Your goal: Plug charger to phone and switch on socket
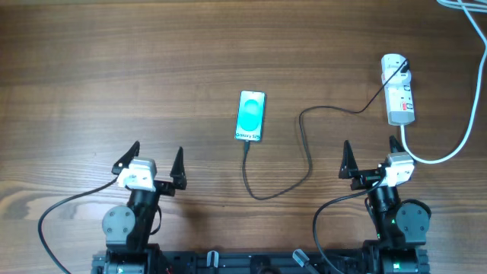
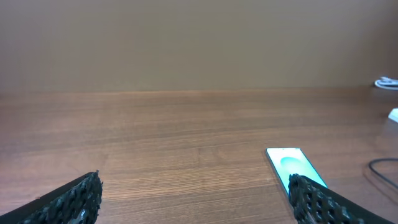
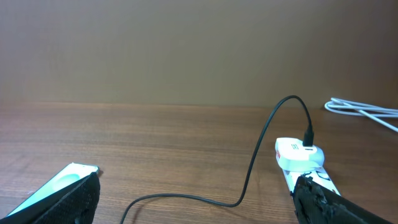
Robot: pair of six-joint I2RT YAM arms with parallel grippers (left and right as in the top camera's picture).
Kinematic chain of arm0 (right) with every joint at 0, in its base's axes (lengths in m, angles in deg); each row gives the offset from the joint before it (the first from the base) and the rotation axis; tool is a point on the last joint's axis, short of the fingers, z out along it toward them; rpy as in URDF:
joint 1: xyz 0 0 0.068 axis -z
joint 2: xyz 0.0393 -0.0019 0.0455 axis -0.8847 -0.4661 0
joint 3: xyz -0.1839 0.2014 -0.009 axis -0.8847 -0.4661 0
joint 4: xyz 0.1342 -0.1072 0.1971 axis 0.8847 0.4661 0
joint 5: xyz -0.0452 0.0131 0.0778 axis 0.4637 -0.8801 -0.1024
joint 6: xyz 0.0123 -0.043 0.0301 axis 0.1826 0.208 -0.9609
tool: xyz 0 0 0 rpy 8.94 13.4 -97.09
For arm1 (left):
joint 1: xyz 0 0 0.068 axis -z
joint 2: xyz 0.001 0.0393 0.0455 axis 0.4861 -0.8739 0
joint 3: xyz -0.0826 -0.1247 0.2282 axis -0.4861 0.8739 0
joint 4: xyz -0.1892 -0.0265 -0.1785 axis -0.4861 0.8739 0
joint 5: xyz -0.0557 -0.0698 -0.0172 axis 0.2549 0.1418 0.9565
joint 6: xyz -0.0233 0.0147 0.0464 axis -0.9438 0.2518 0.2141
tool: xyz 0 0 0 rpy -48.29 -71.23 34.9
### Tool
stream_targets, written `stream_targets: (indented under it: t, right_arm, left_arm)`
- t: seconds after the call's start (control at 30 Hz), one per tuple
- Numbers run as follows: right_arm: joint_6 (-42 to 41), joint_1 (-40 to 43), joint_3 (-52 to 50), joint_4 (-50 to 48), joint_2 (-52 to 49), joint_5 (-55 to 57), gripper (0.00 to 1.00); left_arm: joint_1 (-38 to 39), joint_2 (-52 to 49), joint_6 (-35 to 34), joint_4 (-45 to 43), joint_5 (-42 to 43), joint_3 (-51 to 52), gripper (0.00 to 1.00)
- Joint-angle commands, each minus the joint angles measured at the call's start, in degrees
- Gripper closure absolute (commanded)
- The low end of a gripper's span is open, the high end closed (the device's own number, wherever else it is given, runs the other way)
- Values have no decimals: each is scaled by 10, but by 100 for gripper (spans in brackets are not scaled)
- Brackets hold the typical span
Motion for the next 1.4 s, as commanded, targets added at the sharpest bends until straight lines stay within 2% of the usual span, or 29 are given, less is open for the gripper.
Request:
stream_targets:
  t: [0.0,0.23,0.53,1.37]
  right_arm:
    - [7,-3,0,-2,7,2,0]
    - [7,-3,0,-2,7,2,0]
    - [7,-3,0,-2,7,2,0]
    - [7,-3,0,-2,3,2,0]
  left_arm:
    - [4,6,24,5,-10,3,0]
    - [4,6,24,10,-62,3,0]
    - [4,6,4,10,-83,3,0]
    - [4,6,2,9,-71,3,0]
